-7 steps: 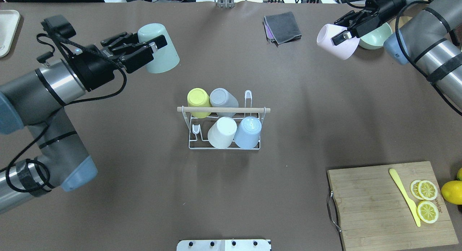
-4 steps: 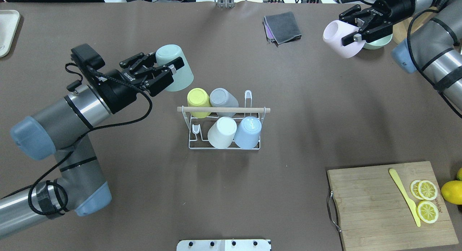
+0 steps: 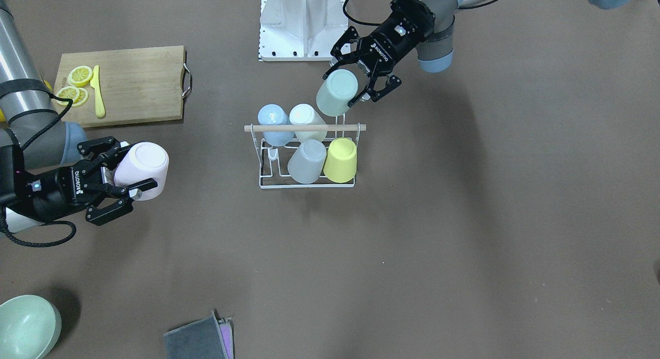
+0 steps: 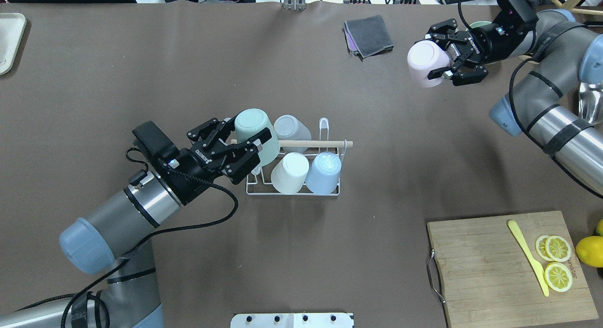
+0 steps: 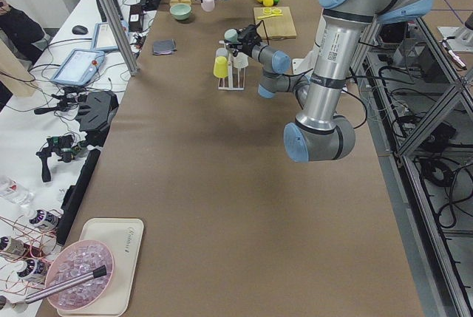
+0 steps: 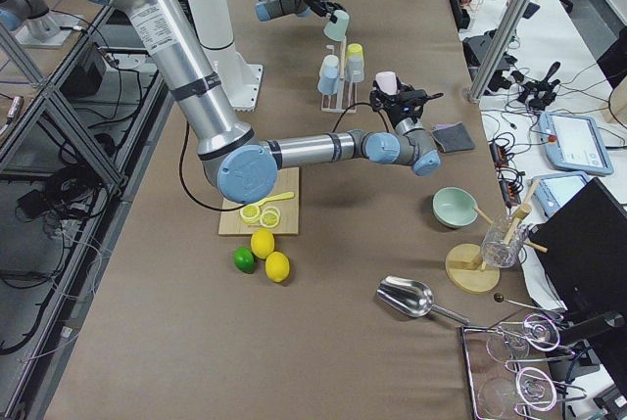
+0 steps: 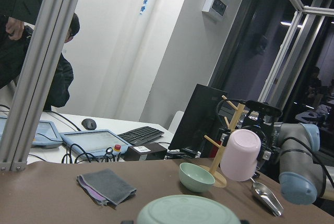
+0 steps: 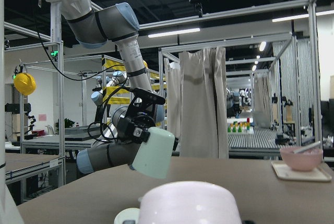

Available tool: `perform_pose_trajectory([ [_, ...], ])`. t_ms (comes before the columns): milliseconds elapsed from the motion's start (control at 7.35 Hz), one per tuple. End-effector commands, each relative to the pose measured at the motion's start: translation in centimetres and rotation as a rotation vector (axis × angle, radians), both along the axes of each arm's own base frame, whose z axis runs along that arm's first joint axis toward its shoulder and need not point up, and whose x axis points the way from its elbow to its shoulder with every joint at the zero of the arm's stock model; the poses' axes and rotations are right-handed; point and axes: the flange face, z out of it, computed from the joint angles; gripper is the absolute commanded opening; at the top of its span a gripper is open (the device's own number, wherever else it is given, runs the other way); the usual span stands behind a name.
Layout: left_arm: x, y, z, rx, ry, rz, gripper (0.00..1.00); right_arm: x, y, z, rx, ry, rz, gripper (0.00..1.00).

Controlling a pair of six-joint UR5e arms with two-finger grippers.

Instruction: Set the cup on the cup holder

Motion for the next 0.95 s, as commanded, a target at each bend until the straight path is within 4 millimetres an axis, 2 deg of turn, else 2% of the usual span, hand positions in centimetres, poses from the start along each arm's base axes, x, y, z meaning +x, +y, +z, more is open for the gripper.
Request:
perform_pose_trajectory([
  [0, 0.6, 1.3, 0.3, 0.0, 0.004, -0.016, 0.0, -2.6, 0.1, -1.3, 0.042, -0.077, 0.049, 0.33],
  [136, 0.6, 1.2, 0.4, -0.004, 0.003, -0.023, 0.0, -4.2, -0.6, -2.7, 0.082, -0.108, 0.085, 0.33],
  [272, 0.9, 1.1, 1.0, -0.017, -0.006, -0.038, 0.0, -4.6, -0.8, -3.9, 0.119, -0.131, 0.115, 0.34],
  [408, 1.6, 0.9, 1.8, -0.022, -0.025, -0.039, 0.0, -5.9, -0.8, -5.1, 0.146, -0.149, 0.126, 0.34],
  [680, 1.9, 0.8, 3.1, -0.022, -0.016, -0.041, 0.0, -9.3, 0.3, -5.8, 0.155, -0.168, 0.104, 0.28],
  [817, 1.8, 0.8, 3.5, -0.028, -0.015, -0.05, 0.0, -10.3, 0.7, -6.5, 0.156, -0.187, 0.094, 0.28],
])
